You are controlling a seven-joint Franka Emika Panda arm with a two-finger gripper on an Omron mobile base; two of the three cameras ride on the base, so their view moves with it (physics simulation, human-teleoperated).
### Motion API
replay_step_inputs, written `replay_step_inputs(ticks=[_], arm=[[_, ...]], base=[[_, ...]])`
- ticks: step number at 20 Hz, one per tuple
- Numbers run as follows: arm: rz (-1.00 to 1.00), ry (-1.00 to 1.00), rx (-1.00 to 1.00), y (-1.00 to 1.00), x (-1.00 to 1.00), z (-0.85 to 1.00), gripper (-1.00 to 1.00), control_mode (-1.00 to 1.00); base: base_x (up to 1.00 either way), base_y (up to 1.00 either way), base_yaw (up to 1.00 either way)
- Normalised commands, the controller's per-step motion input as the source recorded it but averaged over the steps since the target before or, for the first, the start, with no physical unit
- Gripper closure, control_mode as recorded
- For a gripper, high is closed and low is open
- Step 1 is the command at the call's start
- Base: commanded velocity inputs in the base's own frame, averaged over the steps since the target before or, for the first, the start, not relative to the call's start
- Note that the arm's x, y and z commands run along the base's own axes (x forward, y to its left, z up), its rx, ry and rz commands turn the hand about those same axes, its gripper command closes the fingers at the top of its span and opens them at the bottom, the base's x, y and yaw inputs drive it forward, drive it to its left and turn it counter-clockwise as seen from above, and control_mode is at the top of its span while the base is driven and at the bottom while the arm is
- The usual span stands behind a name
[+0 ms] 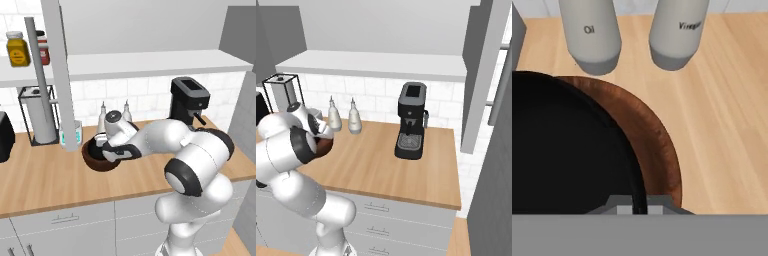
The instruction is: Pick up the bowls on the counter and stack them on top of one another in the open cabinet. Place the smaller bowl on top of the larger bowl.
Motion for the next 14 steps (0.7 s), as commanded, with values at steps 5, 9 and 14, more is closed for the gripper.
replay_step_inputs(ticks=[5, 9, 14], arm=[[0.0, 0.02, 0.0, 0.0, 0.23, -0.24, 1.0, -1.0], [0.0, 0.0, 0.0, 0.0, 0.0, -0.15, 1.0, -1.0], [0.0, 0.0, 0.0, 0.0, 0.0, -0.18, 1.0, -1.0]], base=[[0.0, 0.0, 0.0], [0.0, 0.0, 0.0], [0.0, 0.0, 0.0]])
